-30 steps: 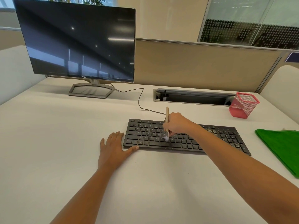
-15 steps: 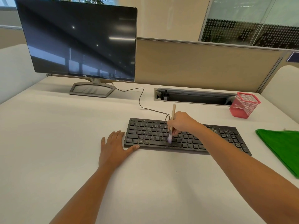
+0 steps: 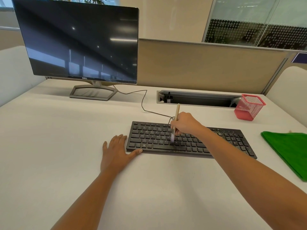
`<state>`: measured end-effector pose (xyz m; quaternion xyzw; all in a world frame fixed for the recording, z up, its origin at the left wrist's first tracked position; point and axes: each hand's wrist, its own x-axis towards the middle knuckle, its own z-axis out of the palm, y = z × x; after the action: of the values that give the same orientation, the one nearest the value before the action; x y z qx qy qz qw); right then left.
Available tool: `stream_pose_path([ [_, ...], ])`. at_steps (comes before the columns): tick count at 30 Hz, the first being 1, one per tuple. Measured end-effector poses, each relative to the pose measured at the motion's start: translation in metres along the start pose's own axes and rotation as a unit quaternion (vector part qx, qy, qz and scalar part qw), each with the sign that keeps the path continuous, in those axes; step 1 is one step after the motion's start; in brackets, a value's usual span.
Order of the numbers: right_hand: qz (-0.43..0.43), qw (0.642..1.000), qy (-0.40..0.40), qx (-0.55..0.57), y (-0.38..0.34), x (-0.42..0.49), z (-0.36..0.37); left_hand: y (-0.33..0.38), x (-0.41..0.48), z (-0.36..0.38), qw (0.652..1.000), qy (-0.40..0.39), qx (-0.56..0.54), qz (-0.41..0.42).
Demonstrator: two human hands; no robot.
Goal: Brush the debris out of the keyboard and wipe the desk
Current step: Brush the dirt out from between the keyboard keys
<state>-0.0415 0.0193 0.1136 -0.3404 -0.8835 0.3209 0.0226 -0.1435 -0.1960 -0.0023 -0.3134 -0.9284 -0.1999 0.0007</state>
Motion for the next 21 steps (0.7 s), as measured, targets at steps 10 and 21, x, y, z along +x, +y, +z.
stream_pose_path([
  [10, -0.07, 0.994, -0.052, -0.072, -0.01, -0.008, 0.01, 0.0, -0.001, -0.001, 1.0, -0.001, -0.005, 0.006],
  [21, -0.025, 0.988, 0.004, -0.151, -0.005, -0.011, -0.016, 0.002, -0.002, -0.003, 1.0, -0.003, -0.003, 0.0],
])
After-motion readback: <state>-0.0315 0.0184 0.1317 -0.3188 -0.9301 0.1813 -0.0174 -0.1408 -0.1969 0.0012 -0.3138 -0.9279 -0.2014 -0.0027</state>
